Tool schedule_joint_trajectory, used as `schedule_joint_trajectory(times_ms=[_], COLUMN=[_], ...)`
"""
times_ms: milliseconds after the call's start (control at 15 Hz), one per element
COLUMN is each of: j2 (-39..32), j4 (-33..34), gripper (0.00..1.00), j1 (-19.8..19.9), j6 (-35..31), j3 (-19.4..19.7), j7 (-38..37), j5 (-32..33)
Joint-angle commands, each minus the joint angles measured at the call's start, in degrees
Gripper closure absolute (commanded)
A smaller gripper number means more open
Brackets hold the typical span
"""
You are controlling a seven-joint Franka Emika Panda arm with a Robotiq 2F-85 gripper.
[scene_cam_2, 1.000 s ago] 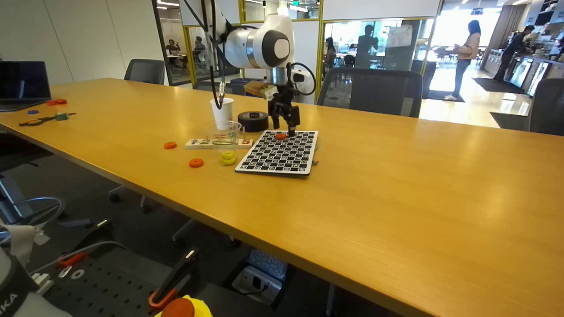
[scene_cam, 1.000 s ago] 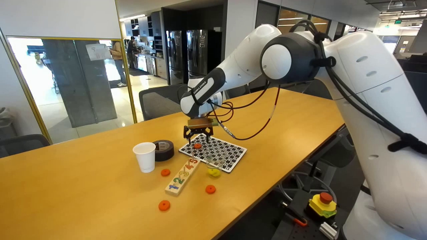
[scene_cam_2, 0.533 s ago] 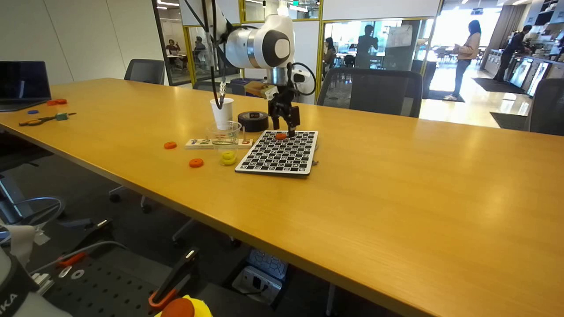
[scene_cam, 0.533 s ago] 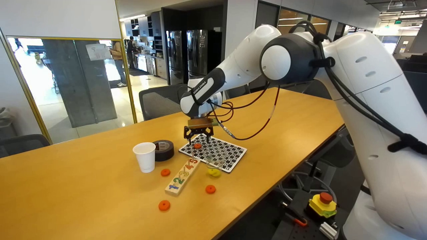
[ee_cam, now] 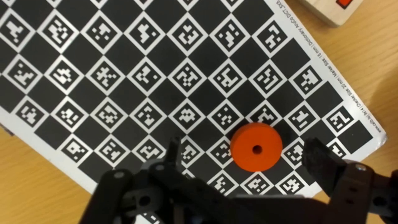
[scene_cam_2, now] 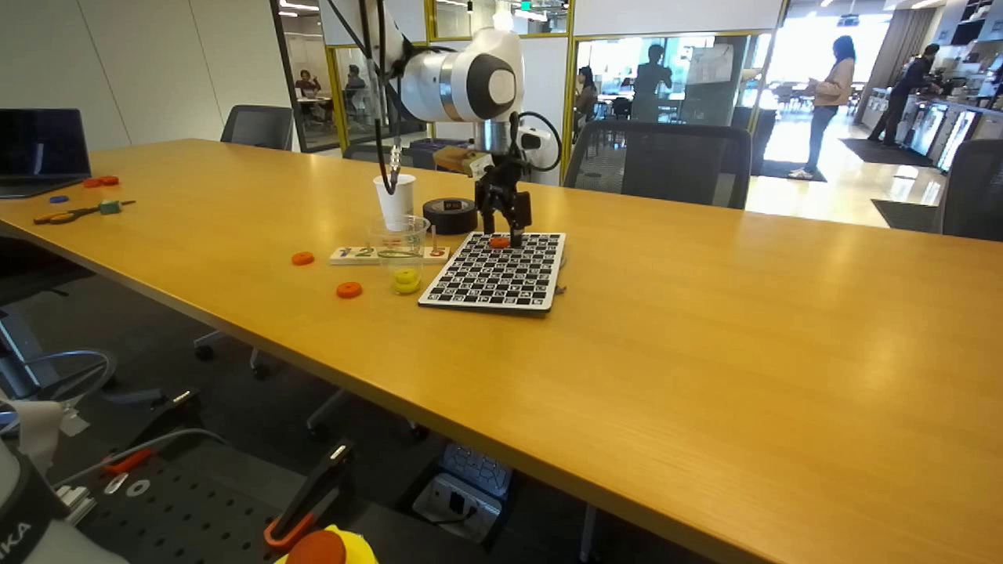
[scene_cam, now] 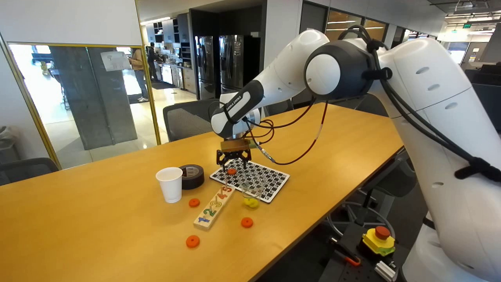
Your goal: Put the yellow discs on the table and then put the orange discs in the cup
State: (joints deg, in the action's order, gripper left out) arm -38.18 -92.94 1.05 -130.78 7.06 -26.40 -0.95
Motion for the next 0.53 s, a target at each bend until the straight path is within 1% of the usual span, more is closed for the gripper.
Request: schedule_joint_trajectory(times_ms=[0,67,467], j2=[-1.3,-1.4,-1.7], j4=[2.8,2.9,3.6], gripper=[0.25,0.26,0.73], j1=[-0.6,-0.6,-0.8], j6=[1.4,1.3,1.6], j3=[0.6,0.6,0.7], j7=[-0.2,-0.2,-0.4], j5=[-0.5,-0.5,-0.4])
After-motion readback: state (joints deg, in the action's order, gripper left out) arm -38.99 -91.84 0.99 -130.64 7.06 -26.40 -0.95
